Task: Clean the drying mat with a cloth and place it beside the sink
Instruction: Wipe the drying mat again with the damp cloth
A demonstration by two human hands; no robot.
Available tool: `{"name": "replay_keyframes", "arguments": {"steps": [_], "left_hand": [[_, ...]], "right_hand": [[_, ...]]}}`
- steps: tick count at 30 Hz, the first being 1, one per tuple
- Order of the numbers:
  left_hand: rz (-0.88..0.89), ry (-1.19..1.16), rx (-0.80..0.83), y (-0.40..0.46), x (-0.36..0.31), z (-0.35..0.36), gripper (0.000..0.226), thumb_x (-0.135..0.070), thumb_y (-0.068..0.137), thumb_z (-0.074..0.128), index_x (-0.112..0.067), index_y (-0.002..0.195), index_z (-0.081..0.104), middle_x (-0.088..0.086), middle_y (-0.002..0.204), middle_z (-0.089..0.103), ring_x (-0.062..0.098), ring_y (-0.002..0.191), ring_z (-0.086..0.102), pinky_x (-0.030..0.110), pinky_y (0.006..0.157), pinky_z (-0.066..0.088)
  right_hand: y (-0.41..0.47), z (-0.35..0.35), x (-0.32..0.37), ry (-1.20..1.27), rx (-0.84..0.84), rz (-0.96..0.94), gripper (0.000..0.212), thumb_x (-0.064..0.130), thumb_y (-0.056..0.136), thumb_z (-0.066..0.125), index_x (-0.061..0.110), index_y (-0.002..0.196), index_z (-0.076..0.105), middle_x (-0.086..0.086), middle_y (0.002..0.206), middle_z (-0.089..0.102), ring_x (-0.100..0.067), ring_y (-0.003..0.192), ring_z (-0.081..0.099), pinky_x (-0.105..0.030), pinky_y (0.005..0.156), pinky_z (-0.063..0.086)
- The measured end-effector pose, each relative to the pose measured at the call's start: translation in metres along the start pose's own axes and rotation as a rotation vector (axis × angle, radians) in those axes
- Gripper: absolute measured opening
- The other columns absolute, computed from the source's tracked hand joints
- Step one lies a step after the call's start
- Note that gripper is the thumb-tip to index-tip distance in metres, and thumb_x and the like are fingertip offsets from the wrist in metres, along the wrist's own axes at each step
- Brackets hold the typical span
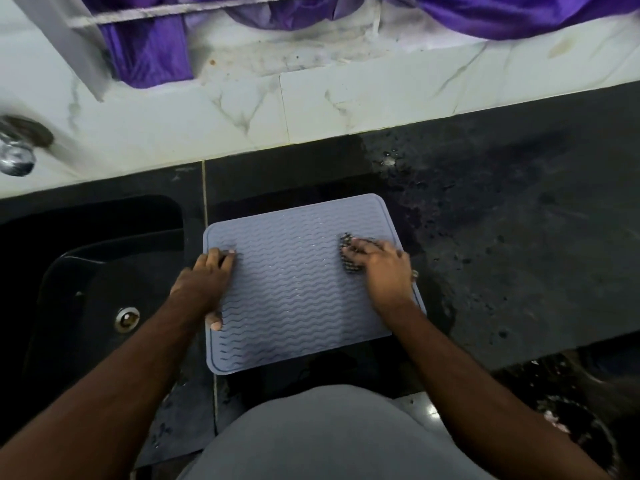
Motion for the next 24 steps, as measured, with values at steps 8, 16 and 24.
{"name": "replay_keyframes", "arguments": {"steps": [8, 16, 24], "left_hand": [[0.061, -0.094, 0.071, -0.014, -0.003, 0.001, 0.134, -0.030, 0.074, 0.087, -0.020, 0.161, -0.013, 0.014, 0.164, 0.004, 0.035, 0.150, 0.017, 0.057, 0.117, 0.034], [0.128, -0.476, -0.073, -0.017, 0.003, -0.005, 0.121, -0.057, 0.074, 0.081, -0.021, 0.163, 0.008, 0.006, 0.154, 0.026, 0.028, 0.141, 0.030, 0.044, 0.112, 0.036], [-0.090, -0.362, -0.162, -0.010, 0.017, -0.009, 0.149, -0.051, 0.059, 0.093, -0.004, 0.160, -0.005, 0.017, 0.150, 0.034, 0.032, 0.140, 0.039, 0.042, 0.115, 0.034]], "right_hand": [[0.016, -0.029, -0.031, 0.062, -0.077, 0.199, 0.043, 0.024, 0.102, 0.045, 0.048, 0.137, 0.053, 0.020, 0.152, 0.043, -0.023, 0.131, 0.036, -0.047, 0.102, 0.032], [0.029, 0.004, 0.167, 0.200, -0.022, -0.374, 0.052, 0.015, 0.098, 0.045, 0.041, 0.143, 0.049, 0.015, 0.153, 0.045, -0.024, 0.134, 0.040, -0.046, 0.103, 0.034], [0.026, 0.058, 0.210, -0.031, 0.049, -0.511, 0.048, 0.030, 0.098, 0.049, 0.043, 0.145, 0.045, 0.009, 0.155, 0.040, -0.029, 0.139, 0.037, -0.052, 0.109, 0.031]]}}
Point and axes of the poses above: each hand's wrist, its own y-axis towards the middle knuckle, its own z-axis out of the palm, x = y × z, the point moved 10 cm from there along y, towards the middle knuckle
